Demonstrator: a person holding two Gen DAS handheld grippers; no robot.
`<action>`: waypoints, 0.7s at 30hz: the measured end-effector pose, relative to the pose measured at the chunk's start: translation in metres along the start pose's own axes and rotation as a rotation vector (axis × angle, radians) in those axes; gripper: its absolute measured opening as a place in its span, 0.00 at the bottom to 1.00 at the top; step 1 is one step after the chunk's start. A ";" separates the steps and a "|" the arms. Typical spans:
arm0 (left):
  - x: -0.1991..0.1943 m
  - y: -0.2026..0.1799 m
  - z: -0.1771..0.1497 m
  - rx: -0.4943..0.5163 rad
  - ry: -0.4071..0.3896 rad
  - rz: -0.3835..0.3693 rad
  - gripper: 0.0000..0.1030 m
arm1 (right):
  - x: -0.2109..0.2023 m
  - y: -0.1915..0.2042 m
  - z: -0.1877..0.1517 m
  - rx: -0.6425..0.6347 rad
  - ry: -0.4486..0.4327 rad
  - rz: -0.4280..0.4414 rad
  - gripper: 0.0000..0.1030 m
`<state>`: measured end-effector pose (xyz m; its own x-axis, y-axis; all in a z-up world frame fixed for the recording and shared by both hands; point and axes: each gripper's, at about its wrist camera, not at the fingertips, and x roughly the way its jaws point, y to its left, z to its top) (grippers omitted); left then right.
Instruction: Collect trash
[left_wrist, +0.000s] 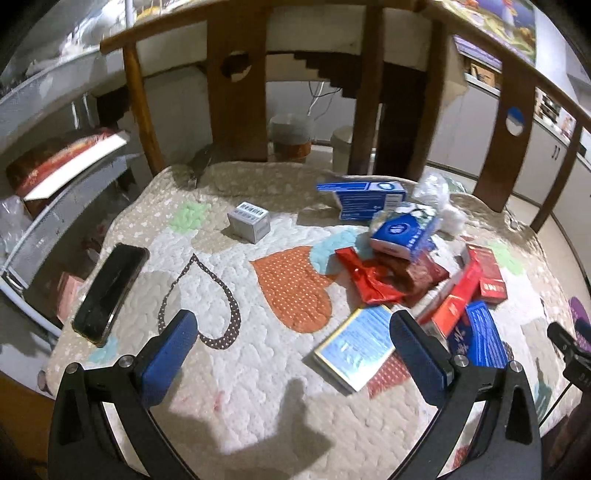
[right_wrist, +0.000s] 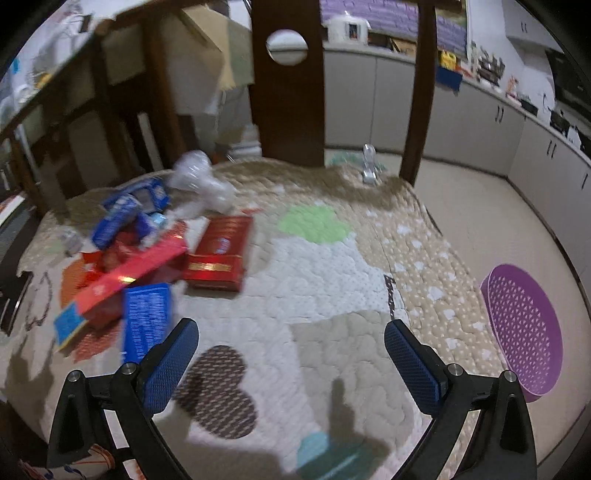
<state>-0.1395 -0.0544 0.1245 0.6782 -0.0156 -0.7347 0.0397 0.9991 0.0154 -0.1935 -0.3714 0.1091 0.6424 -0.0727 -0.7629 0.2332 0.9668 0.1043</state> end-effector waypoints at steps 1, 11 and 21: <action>-0.004 -0.003 -0.001 0.012 -0.008 0.005 1.00 | -0.007 0.004 0.000 -0.006 -0.017 0.000 0.99; -0.032 -0.012 -0.015 0.056 -0.004 -0.048 1.00 | -0.049 0.023 -0.001 -0.047 -0.077 -0.056 0.99; -0.045 -0.023 -0.025 0.121 -0.007 -0.032 1.00 | -0.071 0.017 0.000 -0.055 -0.086 -0.172 0.99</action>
<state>-0.1889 -0.0758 0.1400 0.6801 -0.0480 -0.7315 0.1496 0.9859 0.0743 -0.2350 -0.3496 0.1647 0.6571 -0.2565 -0.7088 0.3061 0.9501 -0.0601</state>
